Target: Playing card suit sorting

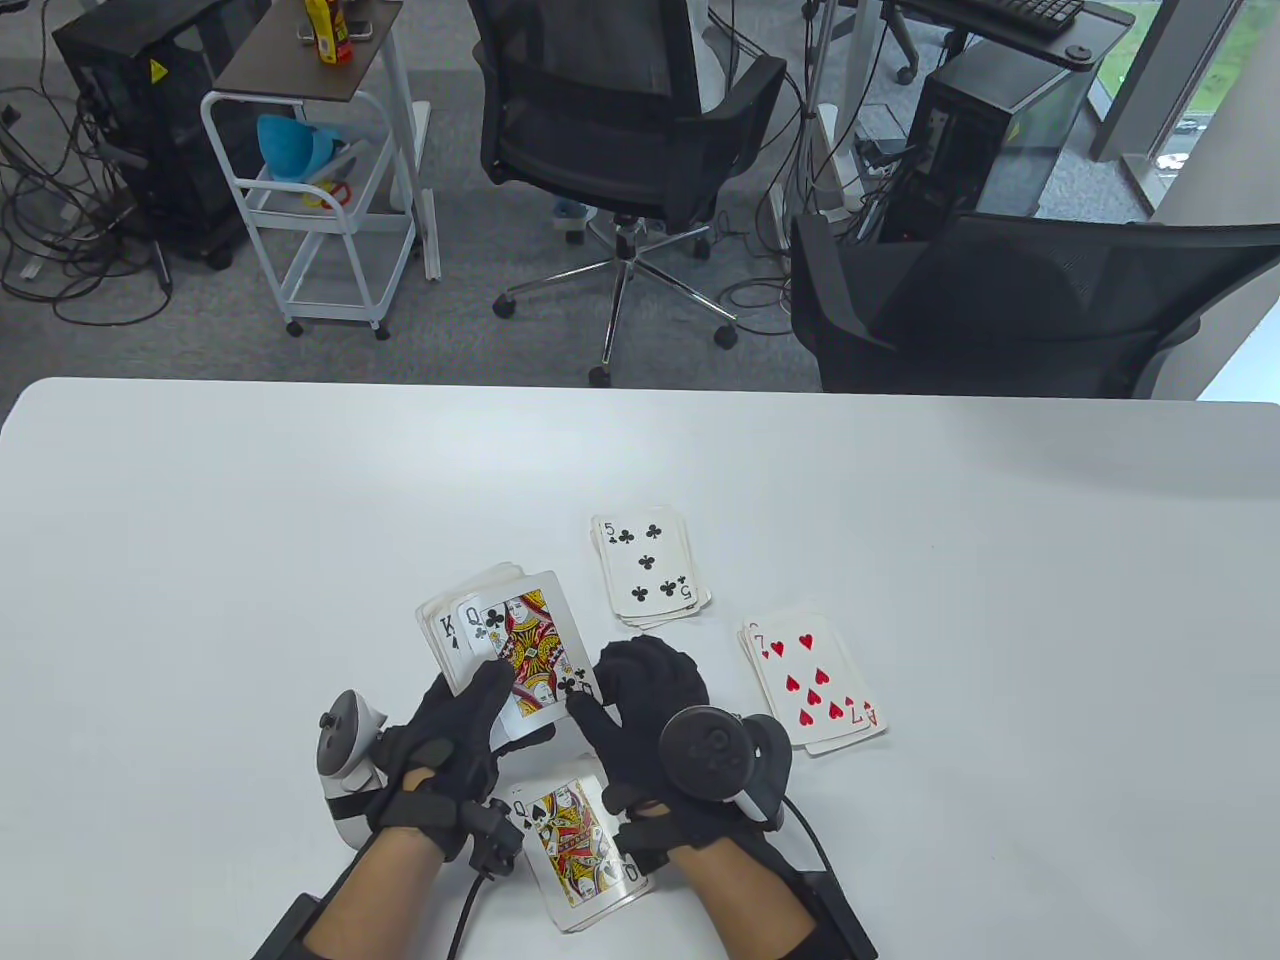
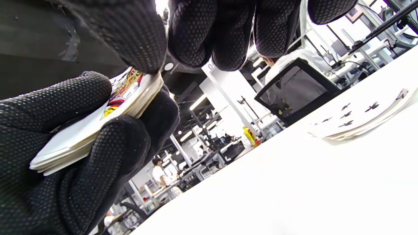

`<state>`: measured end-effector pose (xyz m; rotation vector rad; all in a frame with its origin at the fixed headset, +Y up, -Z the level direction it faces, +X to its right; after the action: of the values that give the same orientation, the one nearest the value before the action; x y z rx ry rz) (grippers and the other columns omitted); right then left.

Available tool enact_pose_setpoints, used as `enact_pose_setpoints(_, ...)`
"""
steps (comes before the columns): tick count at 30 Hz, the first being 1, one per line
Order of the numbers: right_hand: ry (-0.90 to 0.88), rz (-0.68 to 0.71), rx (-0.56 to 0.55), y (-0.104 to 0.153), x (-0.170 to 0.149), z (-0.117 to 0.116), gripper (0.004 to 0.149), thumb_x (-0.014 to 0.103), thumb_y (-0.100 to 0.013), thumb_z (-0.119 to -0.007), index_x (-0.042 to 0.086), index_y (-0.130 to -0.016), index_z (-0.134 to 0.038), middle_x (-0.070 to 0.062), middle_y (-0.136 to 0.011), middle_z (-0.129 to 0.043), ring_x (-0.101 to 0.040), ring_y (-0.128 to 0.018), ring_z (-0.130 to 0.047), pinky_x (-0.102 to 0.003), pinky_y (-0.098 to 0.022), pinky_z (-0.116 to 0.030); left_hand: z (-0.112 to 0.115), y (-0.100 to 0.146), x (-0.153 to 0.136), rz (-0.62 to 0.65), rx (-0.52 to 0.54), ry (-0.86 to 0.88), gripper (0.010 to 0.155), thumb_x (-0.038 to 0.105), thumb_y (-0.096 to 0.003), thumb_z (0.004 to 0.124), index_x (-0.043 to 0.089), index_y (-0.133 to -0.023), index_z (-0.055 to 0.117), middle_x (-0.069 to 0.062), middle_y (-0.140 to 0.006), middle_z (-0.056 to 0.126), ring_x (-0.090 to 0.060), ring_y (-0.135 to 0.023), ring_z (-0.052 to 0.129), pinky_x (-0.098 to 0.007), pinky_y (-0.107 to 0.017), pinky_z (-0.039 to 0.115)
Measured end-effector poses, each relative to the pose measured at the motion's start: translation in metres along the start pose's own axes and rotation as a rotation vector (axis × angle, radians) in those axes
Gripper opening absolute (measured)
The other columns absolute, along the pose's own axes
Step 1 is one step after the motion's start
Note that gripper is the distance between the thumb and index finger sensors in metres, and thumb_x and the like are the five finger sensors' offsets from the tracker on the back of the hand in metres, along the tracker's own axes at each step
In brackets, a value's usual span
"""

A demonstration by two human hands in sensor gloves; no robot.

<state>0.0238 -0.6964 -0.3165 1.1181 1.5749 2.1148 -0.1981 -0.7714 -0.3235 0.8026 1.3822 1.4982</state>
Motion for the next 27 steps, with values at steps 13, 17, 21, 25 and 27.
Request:
enact_pose_setpoints(13,0.016,-0.206,-0.106,-0.007,-0.052,0.038,0.038,0.031,-0.056,-0.079,0.006,-0.084,-0.083,-0.020,-0.099,-0.074,-0.052,-0.096,-0.061,-0.073,-0.067,-0.045,-0.007,0.000,0.005,0.012,0.037,-0.018,0.054,0.048,-0.0577,0.079,0.024,-0.104,0.063,-0.003,-0.099,0.082,-0.030,-0.084,0.093,-0.041,-0.054,0.091)
enact_pose_setpoints(17,0.066,-0.278,-0.161,-0.010,-0.071,0.055,0.037,0.032,-0.057,-0.079,0.006,-0.084,-0.084,-0.020,-0.099,-0.073,-0.052,-0.097,-0.058,-0.074,-0.067,-0.041,-0.009,-0.002,0.006,0.022,0.050,-0.049,0.055,0.050,-0.0578,0.076,0.024,-0.104,0.063,-0.003,-0.100,0.081,-0.031,-0.084,0.093,-0.041,-0.054,0.091)
enact_pose_setpoints(21,0.039,-0.379,-0.085,-0.019,-0.089,0.051,0.037,0.032,-0.057,-0.080,0.008,-0.085,-0.084,-0.022,-0.103,-0.067,-0.054,-0.100,-0.049,-0.077,-0.066,-0.033,-0.008,-0.002,0.011,0.037,0.053,-0.022,0.056,0.051,-0.0579,0.075,0.023,-0.105,0.062,-0.003,-0.100,0.081,-0.031,-0.084,0.093,-0.041,-0.054,0.091)
enact_pose_setpoints(25,0.152,-0.401,-0.044,-0.042,-0.091,0.047,0.037,0.033,-0.057,-0.081,0.008,-0.085,-0.084,-0.023,-0.104,-0.065,-0.054,-0.101,-0.046,-0.077,-0.066,-0.032,-0.009,-0.002,0.015,0.052,0.054,-0.020,0.056,0.051,-0.0580,0.075,0.024,-0.105,0.062,-0.002,-0.100,0.081,-0.030,-0.084,0.093,-0.041,-0.054,0.091)
enact_pose_setpoints(27,0.161,-0.396,-0.044,-0.058,-0.091,0.043,0.037,0.032,-0.057,-0.082,0.008,-0.085,-0.084,-0.022,-0.103,-0.067,-0.054,-0.100,-0.048,-0.076,-0.067,-0.035,-0.010,-0.002,0.016,0.050,0.050,-0.016,0.056,0.051,-0.0579,0.075,0.024,-0.104,0.062,-0.002,-0.100,0.081,-0.030,-0.084,0.093,-0.041,-0.054,0.091)
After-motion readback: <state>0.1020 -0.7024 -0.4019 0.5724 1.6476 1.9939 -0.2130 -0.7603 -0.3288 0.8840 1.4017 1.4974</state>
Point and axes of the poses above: the tracker on the back of each hand, its own x axis roughly to the thumb side, its own y axis roughly from the fingertips to the wrist, z = x × y, the point moved 5 cm from there along -y, roughly from the wrist to the fingertips
